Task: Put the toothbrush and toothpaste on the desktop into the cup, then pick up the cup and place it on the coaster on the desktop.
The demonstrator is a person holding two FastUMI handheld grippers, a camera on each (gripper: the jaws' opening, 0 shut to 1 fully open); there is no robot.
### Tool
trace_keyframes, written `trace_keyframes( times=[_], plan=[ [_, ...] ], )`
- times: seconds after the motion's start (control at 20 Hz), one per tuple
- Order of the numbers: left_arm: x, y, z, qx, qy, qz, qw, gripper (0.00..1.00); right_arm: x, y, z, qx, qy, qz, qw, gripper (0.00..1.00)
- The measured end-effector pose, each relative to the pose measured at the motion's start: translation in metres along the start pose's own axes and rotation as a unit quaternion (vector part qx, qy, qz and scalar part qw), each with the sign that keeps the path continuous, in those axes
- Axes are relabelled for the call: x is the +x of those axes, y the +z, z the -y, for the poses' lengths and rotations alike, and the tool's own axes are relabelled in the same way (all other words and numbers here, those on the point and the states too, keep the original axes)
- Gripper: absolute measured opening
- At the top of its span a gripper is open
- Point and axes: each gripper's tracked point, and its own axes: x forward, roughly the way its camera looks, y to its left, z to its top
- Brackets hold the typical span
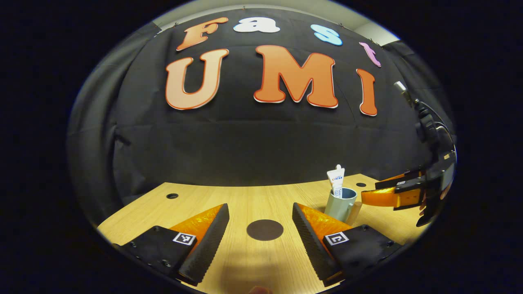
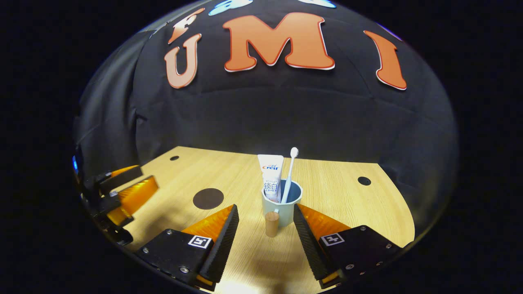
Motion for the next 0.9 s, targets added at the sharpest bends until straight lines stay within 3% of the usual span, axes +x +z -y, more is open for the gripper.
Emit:
trace_keyframes(
  times=[0.2, 0.45, 0.8, 0.85, 0.9],
  plan=[
    [-0.044, 0.016, -0.03, 0.012, 0.033, 0.037, 0.999, 0.99, 0.013, -0.007, 0.005, 0.013, -0.025, -0.06, 0.998, 0.82],
    [-0.083, 0.026, -0.047, 0.017, 0.048, 0.061, 0.997, 0.96, 0.033, -0.021, 0.009, 0.044, -0.035, -0.131, 0.99, 0.82],
    [-0.099, 0.009, -0.051, 0.01, 0.044, 0.058, 0.997, 0.99, 0.061, -0.048, 0.019, 0.077, -0.056, -0.235, 0.967, 0.76],
    [-0.098, 0.005, -0.051, 0.005, 0.044, 0.054, 0.998, 0.96, 0.065, -0.054, 0.018, 0.086, -0.058, -0.245, 0.964, 0.7],
    [-0.097, 0.002, -0.05, 0.0, 0.043, 0.05, 0.998, 0.96, 0.068, -0.059, 0.018, 0.095, -0.06, -0.256, 0.96, 0.74]
  ],
)
